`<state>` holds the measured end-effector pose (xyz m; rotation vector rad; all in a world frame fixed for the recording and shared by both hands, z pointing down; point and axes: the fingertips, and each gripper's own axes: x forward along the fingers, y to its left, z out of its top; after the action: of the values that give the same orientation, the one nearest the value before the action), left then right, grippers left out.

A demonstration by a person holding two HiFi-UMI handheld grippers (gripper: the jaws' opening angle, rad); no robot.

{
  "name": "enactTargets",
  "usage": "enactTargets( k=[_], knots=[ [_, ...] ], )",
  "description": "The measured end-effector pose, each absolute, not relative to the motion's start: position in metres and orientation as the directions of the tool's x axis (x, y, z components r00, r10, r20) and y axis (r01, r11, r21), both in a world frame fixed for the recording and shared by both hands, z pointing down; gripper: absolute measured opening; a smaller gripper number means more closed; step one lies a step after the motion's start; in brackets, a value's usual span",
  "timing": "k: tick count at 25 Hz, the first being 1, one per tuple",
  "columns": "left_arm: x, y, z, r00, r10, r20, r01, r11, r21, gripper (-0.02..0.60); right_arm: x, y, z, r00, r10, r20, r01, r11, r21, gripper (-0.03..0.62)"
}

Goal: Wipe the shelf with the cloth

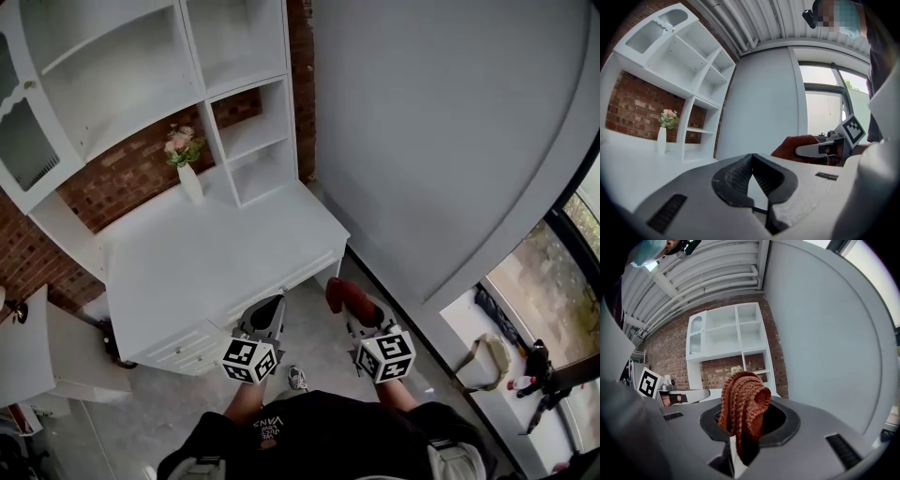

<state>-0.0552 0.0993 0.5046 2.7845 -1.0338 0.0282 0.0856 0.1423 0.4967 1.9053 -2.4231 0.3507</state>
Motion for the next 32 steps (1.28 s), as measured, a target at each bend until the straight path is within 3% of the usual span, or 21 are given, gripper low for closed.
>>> enactTargets(
  k=[15, 32],
  knots=[
    [-0.092, -0.053, 0.492, 0.753, -0.656, 0.054, -0.656, -0.741, 0.142, 0.008, 0.043, -0.023, 0.459, -0.253, -0.962, 0.098, -0.966, 0.248, -0.069, 0.098],
    [-0.073, -0.162, 0.489, 0.585, -0.808, 0.065, -0.808, -0.574, 0.134, 0.008, 0.064, -0.171, 0.449, -0.472, -0.878, 0.079, -0.882, 0.47, -0.045, 0.098]
  ],
)
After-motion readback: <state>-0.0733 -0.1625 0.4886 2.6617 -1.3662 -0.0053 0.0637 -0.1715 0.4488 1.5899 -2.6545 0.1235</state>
